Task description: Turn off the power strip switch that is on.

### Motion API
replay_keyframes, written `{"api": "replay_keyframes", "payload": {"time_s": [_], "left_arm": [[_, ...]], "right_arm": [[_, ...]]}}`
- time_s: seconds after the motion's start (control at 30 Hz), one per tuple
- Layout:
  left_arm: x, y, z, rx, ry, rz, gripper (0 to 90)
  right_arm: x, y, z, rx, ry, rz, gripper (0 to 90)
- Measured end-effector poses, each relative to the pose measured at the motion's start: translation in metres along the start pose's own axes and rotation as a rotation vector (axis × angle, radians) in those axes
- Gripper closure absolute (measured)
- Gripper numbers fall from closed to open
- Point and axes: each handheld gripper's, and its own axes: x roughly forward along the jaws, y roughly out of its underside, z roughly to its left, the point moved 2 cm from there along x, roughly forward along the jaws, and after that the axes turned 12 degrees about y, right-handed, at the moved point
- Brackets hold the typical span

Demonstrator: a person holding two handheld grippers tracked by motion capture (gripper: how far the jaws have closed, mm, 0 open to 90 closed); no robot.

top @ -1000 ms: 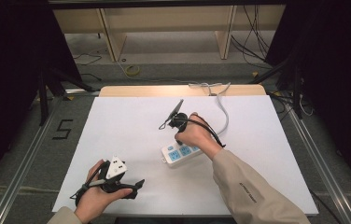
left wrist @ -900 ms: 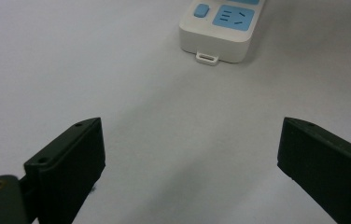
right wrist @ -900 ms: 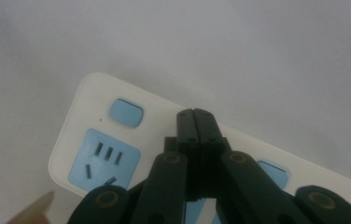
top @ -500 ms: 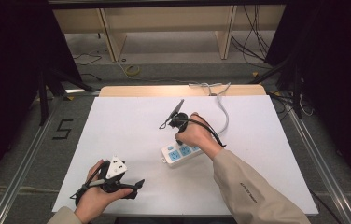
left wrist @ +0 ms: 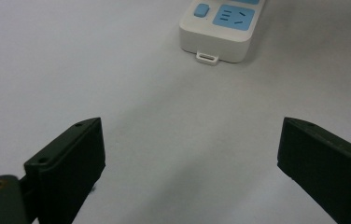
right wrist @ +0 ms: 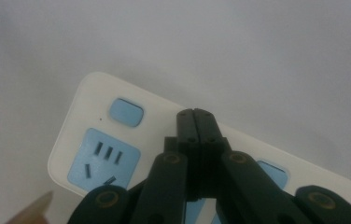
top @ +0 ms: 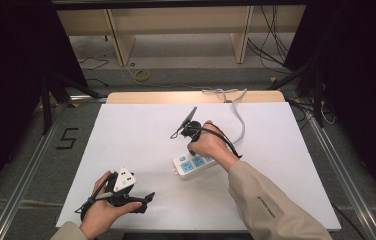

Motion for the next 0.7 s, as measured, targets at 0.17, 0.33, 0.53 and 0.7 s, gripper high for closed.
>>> {"api": "replay_keyframes", "payload": {"time_s": [0.17,0.33,0.53,0.7], "left_arm": [[0.0001,0.0001,0.0,0.0,-0.001,-0.003,7.1],[0.0,0.0001,0.0003,0.001,-0.001,-0.001,7.1],[0.0001,0.0,0.0003,0.002,0.0,0.003,7.2],[0.0001,0.0,0.0003,0.003,0.002,0.004,7.2]], "right_arm": [[0.0001,0.0002,-0.0002,-0.005,0.002,-0.005,90.0],[-0.0045,0.0001,-0.0013,-0.011,0.017,-0.023,90.0],[-0.0039,0.0027,-0.0028,-0.009,0.013,-0.03,90.0],[-0.0064,0.0033,-0.004,-0.003,0.017,-0.041,90.0]]}}
